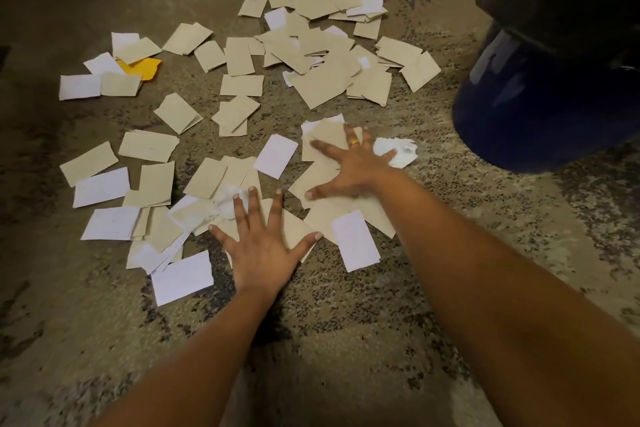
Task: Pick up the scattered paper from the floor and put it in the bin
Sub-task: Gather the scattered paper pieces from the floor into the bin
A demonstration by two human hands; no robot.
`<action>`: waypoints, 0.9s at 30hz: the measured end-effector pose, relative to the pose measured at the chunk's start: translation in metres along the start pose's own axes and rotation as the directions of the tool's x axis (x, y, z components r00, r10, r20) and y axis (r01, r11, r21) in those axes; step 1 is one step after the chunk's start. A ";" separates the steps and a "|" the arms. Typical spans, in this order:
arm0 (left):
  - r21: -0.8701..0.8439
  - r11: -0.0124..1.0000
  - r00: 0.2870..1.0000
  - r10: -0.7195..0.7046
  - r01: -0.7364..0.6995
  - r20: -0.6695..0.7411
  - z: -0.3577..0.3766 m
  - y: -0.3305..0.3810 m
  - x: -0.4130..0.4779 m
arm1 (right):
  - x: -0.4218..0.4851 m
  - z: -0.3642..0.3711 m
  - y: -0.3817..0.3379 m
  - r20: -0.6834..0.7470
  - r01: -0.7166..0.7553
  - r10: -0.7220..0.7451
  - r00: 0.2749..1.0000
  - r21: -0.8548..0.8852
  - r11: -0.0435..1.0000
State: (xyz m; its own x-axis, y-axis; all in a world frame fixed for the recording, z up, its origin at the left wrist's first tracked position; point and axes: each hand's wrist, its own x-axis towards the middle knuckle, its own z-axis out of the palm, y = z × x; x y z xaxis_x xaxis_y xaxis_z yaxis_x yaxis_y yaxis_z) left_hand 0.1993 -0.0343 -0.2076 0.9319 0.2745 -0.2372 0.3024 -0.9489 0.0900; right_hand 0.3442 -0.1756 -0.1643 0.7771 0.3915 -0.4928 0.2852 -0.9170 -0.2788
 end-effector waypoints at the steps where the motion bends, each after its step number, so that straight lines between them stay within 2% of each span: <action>1: 0.001 1.000 1.000 0.004 -0.004 -0.009 0.000 0.000 0.000 | -0.005 0.004 -0.001 -0.006 0.027 -0.027 1.000 -0.019 0.999; 5: -0.021 0.999 0.999 0.032 -0.033 -0.030 -0.002 -0.001 -0.002 | -0.027 0.017 0.002 0.005 0.117 -0.117 0.993 -0.088 0.989; 9: -0.034 0.990 0.991 0.137 -0.137 -0.011 -0.007 -0.005 -0.009 | -0.050 0.028 0.004 0.032 0.115 -0.113 0.993 -0.090 0.989; 12: -0.064 0.978 0.980 0.197 -0.197 -0.010 -0.012 -0.006 -0.019 | -0.065 0.038 -0.001 0.009 0.086 -0.086 0.996 -0.086 0.993; 16: -0.147 0.970 0.980 0.198 -0.194 0.010 -0.021 -0.001 -0.021 | -0.083 0.048 -0.014 -0.047 0.018 -0.020 0.999 -0.055 0.998; 21: -0.083 0.956 0.959 0.275 -0.281 -0.072 -0.039 -0.002 -0.018 | -0.096 0.054 -0.025 -0.100 -0.034 0.032 0.995 -0.017 0.999; 24: -0.107 0.963 0.964 0.236 -0.249 -0.122 -0.054 -0.009 -0.008 | -0.097 0.055 -0.029 -0.113 -0.050 0.048 0.992 -0.015 0.999; 27: -0.077 0.991 0.992 0.117 -0.113 0.045 -0.065 -0.022 0.019 | -0.095 0.056 -0.032 -0.126 -0.067 0.062 0.990 -0.032 0.997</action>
State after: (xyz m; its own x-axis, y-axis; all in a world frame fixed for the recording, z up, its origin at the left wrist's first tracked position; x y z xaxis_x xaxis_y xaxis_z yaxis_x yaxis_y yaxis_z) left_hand 0.2236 0.0015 -0.1508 0.9509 0.1544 -0.2682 0.2096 -0.9590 0.1908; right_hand 0.2299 -0.1792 -0.1546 0.8577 0.3208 -0.4018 0.2502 -0.9431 -0.2189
